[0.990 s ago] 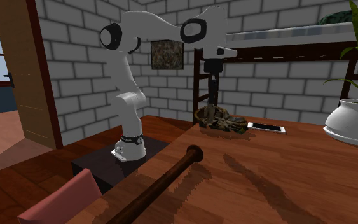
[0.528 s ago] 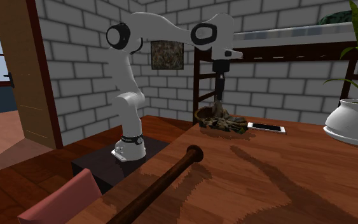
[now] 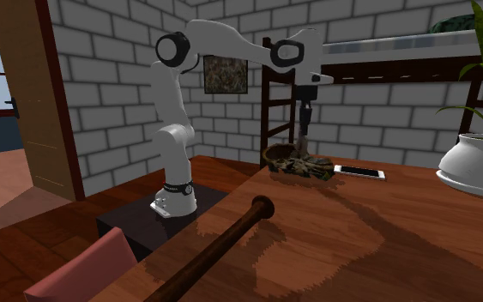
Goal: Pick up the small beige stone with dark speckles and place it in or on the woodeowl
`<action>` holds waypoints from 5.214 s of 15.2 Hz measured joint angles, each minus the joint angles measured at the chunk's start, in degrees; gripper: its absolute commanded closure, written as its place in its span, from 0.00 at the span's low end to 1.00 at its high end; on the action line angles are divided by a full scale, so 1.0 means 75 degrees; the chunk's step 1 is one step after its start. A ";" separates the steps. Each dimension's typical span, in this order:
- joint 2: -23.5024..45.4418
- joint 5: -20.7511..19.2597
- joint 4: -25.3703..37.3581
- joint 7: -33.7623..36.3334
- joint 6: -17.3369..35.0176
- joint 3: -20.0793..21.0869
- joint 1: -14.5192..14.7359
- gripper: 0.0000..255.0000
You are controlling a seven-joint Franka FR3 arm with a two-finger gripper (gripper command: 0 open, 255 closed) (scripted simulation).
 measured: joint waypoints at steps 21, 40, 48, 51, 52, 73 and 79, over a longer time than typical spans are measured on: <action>-0.1086 -0.0235 -0.2385 -0.0065 0.1782 0.0057 0.0043 0.00; -0.2340 -0.0572 -0.4569 -0.0210 0.3332 0.0071 0.0040 1.00; -0.2352 -0.0574 -0.4555 -0.0217 0.3325 0.0065 0.0036 1.00; -0.2408 -0.0561 -0.4478 -0.0234 0.3182 0.0065 0.0042 1.00; -0.2428 -0.0552 -0.4427 -0.0227 0.3106 0.0077 0.0050 1.00; -0.2146 -0.0424 -0.2289 -0.0435 0.1259 0.0083 0.0088 1.00; -0.1180 -0.0421 -0.1707 -0.0399 0.1633 0.0083 0.0092 1.00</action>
